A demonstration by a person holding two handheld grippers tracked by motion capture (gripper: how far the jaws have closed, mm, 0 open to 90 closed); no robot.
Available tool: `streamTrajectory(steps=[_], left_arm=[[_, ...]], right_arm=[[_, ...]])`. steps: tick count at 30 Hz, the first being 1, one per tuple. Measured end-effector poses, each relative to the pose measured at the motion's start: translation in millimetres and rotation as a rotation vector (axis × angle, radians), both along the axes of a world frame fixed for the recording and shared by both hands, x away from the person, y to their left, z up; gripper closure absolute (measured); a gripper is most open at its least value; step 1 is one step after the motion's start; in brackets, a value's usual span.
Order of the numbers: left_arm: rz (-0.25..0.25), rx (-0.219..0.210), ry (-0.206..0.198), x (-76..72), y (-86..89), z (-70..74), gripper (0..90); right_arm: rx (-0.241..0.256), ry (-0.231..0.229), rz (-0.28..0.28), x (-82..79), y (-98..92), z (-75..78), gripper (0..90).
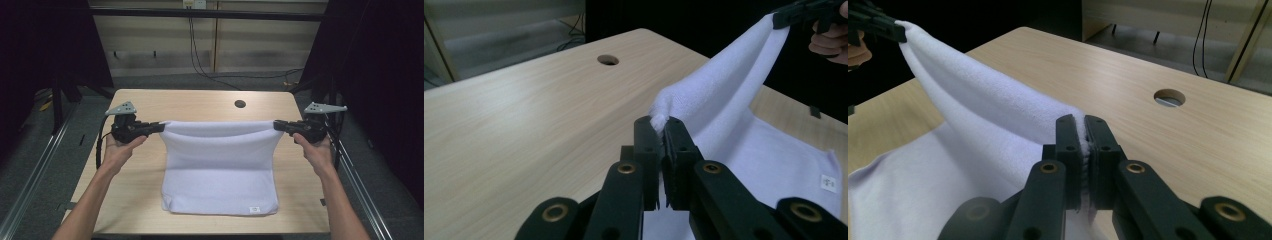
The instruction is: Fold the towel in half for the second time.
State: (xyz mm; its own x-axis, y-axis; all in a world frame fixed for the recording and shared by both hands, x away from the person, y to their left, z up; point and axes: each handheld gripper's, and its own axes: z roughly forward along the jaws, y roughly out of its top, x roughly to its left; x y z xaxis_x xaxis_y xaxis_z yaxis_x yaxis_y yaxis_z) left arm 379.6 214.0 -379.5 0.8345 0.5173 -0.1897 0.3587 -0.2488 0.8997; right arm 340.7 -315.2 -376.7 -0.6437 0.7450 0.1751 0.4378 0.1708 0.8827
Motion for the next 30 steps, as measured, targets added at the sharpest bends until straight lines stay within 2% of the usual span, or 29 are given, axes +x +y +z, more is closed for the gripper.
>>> streamTrajectory(steps=[1,2,3,4,6,7,8,10,11,12,13,14,15,16,18,20,21,24,26,27,28,30], left_arm=[[-0.015,-0.032,-0.007,-6.6,1.4,2.7,86.6],[-0.031,-0.045,-0.014,-12.9,1.4,3.9,86.6],[-0.031,-0.015,-0.033,-19.5,0.5,3.3,86.6],[-0.040,-0.008,-0.028,-23.5,-0.2,0.2,86.5],[-0.053,0.011,-0.012,-31.5,-1.8,-10.4,86.5],[-0.058,0.018,-0.008,-34.5,-2.2,-15.1,86.3],[-0.067,0.022,0.008,-38.7,-2.5,-22.0,86.3],[-0.085,0.047,0.030,-48.3,-3.0,-34.2,86.3],[-0.091,0.058,0.044,-53.7,-2.0,-40.2,85.9],[-0.109,0.068,0.056,-59.5,-0.9,-46.2,85.9],[-0.129,0.089,0.080,-65.6,-0.1,-52.6,85.3],[-0.145,0.127,0.081,-72.3,0.7,-59.4,85.3],[-0.162,0.155,0.096,-78.0,2.1,-66.4,85.3],[-0.171,0.166,0.113,-82.8,3.8,-72.7,84.9],[-0.203,0.175,0.145,-92.2,6.6,-80.9,84.3],[-0.223,0.195,0.166,-101.1,7.5,-84.7,82.3],[-0.230,0.209,0.168,-104.7,7.4,-86.4,81.5],[-0.259,0.241,0.194,-117.3,9.4,-94.1,78.2],[-0.267,0.257,0.221,-123.7,11.2,-99.0,75.2],[-0.257,0.268,0.213,-127.7,13.5,-99.7,73.6],[-0.239,0.257,0.220,-127.9,16.0,-98.8,69.2],[-0.194,0.203,0.225,-125.0,21.5,-94.8,62.1]], right_arm=[[0.000,-0.009,0.003,-6.7,1.0,3.2,85.8],[-0.005,-0.019,0.013,-13.3,2.4,5.9,85.8],[-0.014,-0.029,0.024,-20.5,3.5,7.4,85.8],[-0.007,-0.032,0.042,-29.2,5.1,6.6,85.7],[-0.031,-0.019,0.062,-41.4,8.3,-0.3,85.7],[-0.049,0.010,0.079,-51.0,10.9,-11.3,85.6],[-0.049,0.010,0.079,-51.0,10.9,-11.3,85.6],[-0.079,0.042,0.097,-62.4,13.4,-26.1,85.5],[-0.100,0.073,0.109,-74.9,14.7,-40.0,85.3],[-0.100,0.073,0.109,-74.9,14.7,-40.0,85.3],[-0.090,0.104,0.118,-89.3,15.1,-53.3,84.5],[-0.090,0.104,0.118,-89.3,15.1,-53.3,84.5],[-0.078,0.120,0.124,-96.7,15.2,-60.1,84.0],[-0.074,0.148,0.132,-103.2,16.2,-66.8,83.2],[-0.115,0.185,0.136,-115.3,19.2,-77.4,79.2],[-0.124,0.214,0.143,-127.3,19.7,-85.5,75.3],[-0.146,0.224,0.143,-132.0,19.9,-87.8,74.0],[-0.148,0.280,0.165,-143.0,17.7,-94.0,69.4],[-0.154,0.306,0.156,-151.1,16.1,-97.8,65.5],[-0.153,0.301,0.145,-154.2,15.0,-99.2,63.7],[-0.145,0.306,0.134,-157.0,13.5,-99.5,60.9],[-0.129,0.270,0.116,-156.6,12.4,-97.6,57.3]])
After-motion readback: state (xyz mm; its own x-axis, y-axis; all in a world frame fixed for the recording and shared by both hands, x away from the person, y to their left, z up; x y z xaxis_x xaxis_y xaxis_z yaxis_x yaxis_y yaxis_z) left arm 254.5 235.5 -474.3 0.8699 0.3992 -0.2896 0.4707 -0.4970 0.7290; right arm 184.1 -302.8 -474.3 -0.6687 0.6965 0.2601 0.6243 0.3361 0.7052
